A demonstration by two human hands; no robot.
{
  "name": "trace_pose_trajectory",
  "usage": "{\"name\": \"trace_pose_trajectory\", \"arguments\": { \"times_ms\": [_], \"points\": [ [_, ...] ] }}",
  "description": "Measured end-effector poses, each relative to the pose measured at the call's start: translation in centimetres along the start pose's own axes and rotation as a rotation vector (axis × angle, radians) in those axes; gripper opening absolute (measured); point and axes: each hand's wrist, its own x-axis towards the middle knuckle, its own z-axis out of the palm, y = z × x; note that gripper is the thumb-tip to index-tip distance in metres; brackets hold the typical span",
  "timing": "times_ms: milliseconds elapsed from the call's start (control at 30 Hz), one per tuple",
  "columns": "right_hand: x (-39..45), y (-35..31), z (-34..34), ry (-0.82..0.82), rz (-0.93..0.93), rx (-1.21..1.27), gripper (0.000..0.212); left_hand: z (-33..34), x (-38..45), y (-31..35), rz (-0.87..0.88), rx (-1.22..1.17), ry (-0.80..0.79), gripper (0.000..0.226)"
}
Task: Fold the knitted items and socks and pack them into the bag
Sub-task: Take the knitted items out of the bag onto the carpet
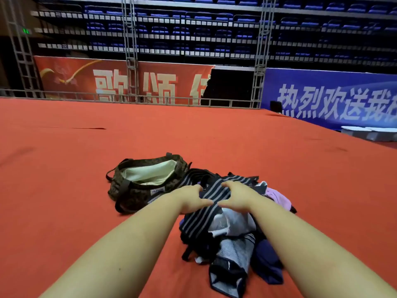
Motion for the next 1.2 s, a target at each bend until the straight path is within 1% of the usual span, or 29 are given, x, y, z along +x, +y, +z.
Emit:
{"name": "trace_pose_trajectory", "arguments": {
  "times_ms": [100,167,267,333,367,467,533,633,733,767,800,833,900,933,967,1000,1067,1133,1200],
  "points": [
    [1.1,0.2,1.2,0.014,0.024,0.028,0.078,1.6,1.9,-0.1,0.002,-0.056,-0.014,0.072],
    [1.8,0.4,1.6,0.026,0.043,0.023,0.076,2.7,3.2,-0.1,-0.004,-0.102,0.018,0.070],
    [2.6,1.0,1.7,0.059,0.040,0.020,0.068,4.0,4.7,-0.4,-0.036,-0.177,0.091,0.070],
    [2.8,1.2,1.9,0.074,0.031,0.027,0.062,4.4,5.2,-0.6,-0.071,-0.261,0.108,0.072],
    [2.9,1.2,2.0,0.081,0.026,0.037,0.060,4.4,5.4,-0.7,-0.083,-0.300,0.122,0.067],
    [2.6,1.7,2.1,0.094,0.018,0.056,0.055,3.8,5.3,-0.8,-0.069,-0.439,0.207,0.023],
    [2.3,2.1,2.1,0.104,0.040,0.049,0.051,2.9,4.8,-0.7,-0.029,-0.532,0.235,0.015],
    [1.7,2.6,2.1,0.108,0.092,0.040,0.048,1.1,4.1,0.0,0.053,-0.523,0.273,0.010],
    [1.5,2.9,2.3,0.112,0.161,0.094,0.033,-1.3,3.4,0.6,0.111,-0.616,0.361,0.007],
    [1.5,2.7,2.2,0.123,0.191,0.159,0.030,-2.2,3.2,0.5,0.119,-0.674,0.371,0.008],
    [1.6,2.4,2.1,0.146,0.238,0.278,0.031,-2.8,3.1,0.3,0.126,-0.745,0.357,0.010],
    [1.7,1.9,1.9,0.172,0.299,0.489,0.033,-3.4,2.7,0.0,0.138,-0.815,0.327,0.012],
    [2.1,0.6,1.4,0.164,0.382,1.087,0.039,-3.9,1.7,-0.6,0.165,-0.914,0.245,0.013],
    [2.2,-0.1,1.0,0.152,0.382,1.337,0.041,-4.0,1.3,-1.0,0.179,-0.933,0.203,0.012],
    [2.4,-0.7,0.7,0.158,0.364,1.520,0.039,-4.0,0.8,-1.4,0.199,-0.943,0.160,0.013],
    [2.5,-1.3,0.3,0.188,0.353,1.629,0.037,-4.0,0.2,-1.9,0.217,-0.925,0.117,0.013],
    [2.9,-2.2,-0.2,0.253,0.354,1.738,0.035,-3.9,-0.7,-3.0,0.214,-0.846,0.026,0.014],
    [2.9,-3.5,-0.8,0.277,0.340,1.760,0.035,-3.6,-1.6,-4.0,0.175,-0.738,-0.055,0.014],
    [2.8,-4.7,-1.5,0.236,0.260,1.736,0.027,-3.3,-2.5,-4.7,0.105,-0.710,-0.155,0.012]
  ]
}}
